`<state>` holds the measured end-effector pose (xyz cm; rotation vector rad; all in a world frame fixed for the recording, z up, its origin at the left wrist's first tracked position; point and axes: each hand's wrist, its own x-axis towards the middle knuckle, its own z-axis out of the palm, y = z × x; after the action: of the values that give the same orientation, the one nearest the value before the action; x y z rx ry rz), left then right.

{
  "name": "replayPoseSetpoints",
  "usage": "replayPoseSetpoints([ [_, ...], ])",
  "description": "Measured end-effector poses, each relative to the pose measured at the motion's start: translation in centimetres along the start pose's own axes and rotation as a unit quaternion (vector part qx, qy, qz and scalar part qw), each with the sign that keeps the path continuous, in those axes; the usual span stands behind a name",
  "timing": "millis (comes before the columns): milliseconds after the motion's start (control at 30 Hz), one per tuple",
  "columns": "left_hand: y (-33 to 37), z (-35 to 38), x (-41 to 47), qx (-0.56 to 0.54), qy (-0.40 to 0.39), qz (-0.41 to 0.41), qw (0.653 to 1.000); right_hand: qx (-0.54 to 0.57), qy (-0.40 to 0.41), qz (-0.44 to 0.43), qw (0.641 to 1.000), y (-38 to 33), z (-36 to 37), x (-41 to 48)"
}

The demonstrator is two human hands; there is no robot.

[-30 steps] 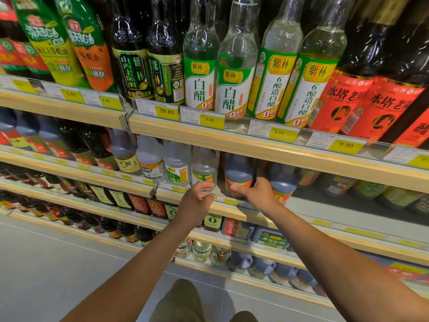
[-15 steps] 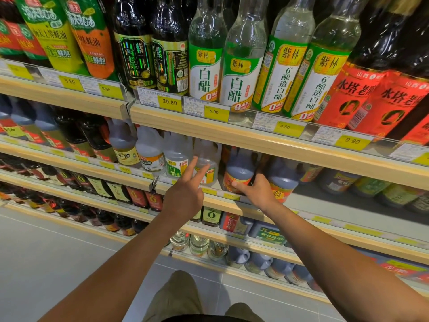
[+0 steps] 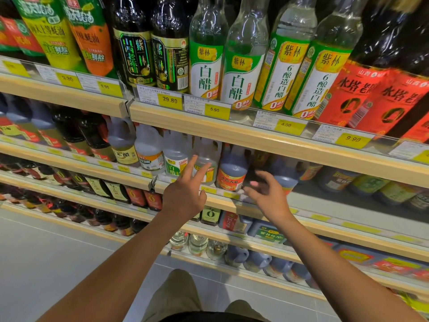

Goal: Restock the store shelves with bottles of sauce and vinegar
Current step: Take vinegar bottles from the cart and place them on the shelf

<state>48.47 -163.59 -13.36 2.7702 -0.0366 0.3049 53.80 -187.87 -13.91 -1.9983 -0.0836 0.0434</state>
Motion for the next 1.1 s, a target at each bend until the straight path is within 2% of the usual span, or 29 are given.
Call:
replayPoseSetpoints([
  [100,0.0,0.2,0.0,-0.005,-0.002,-0.002,1.0,0.007,0.149,-0.064,0.987,1.1,-3.8,-2.2],
  [167,0.0,0.5,0.0,-0.006,0.0,-0.005,1.0,0.001,0.226,-0.041,0.973,1.3,-6.0,-1.8],
  [200,0.0,0.6,0.0,-0.005,0.002,-0.006,1.0,-0.004,0.233,-0.01,0.972,1.4,-6.7,-1.3],
  [267,0.0,0.9,-0.1,-0.002,0.006,-0.006,1.0,0.0,0.18,0.034,0.983,1.5,-7.6,0.1],
  [333,0.1,1.0,-0.2,0.003,0.007,-0.008,1.0,0.015,0.091,0.053,0.994,2.0,-7.7,1.3],
  [400,0.1,1.0,-0.2,0.005,0.003,-0.01,1.0,0.017,0.056,0.067,0.996,3.0,-7.8,2.1],
  [533,0.0,0.7,-0.1,0.001,-0.003,-0.014,1.0,0.03,0.03,0.036,0.998,3.8,-8.1,2.4],
  [733,0.1,0.9,0.0,-0.003,-0.003,-0.019,1.0,0.049,0.025,0.063,0.996,3.6,-8.0,2.7],
  [1100,0.5,0.4,0.5,0.014,-0.052,-0.038,0.998,0.032,-0.009,0.045,0.998,1.3,-3.8,3.0],
])
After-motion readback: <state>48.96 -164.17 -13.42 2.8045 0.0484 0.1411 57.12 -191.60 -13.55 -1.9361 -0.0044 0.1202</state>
